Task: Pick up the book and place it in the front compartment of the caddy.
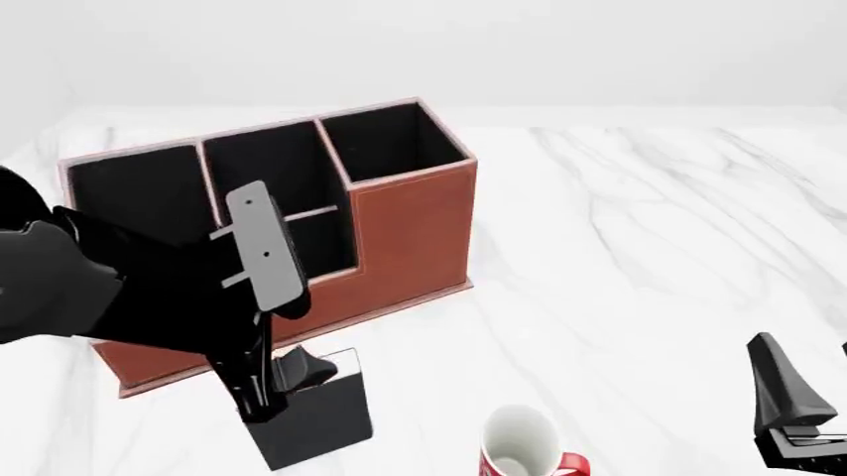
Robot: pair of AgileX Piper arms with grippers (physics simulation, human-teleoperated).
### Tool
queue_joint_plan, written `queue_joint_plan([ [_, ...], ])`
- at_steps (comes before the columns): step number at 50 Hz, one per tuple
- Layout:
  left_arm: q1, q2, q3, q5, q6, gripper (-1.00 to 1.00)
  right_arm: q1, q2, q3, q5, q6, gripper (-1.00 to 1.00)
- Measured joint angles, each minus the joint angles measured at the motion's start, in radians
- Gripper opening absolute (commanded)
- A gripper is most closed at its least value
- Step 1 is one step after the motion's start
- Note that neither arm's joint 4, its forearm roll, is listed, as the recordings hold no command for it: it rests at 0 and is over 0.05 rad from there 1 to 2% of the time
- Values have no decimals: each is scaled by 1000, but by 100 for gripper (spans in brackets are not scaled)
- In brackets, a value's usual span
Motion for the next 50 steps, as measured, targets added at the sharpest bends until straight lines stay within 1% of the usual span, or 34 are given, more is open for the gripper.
queue_joint_plan([
  [16, -17, 23, 50, -60, -31, 100, 0, 0, 0, 0, 0, 100],
  [36, -31, 16, 115, -116, -66, 100, 0, 0, 0, 0, 0, 100],
  [50, -16, 8, 144, -143, -66, 100, 0, 0, 0, 0, 0, 100],
])
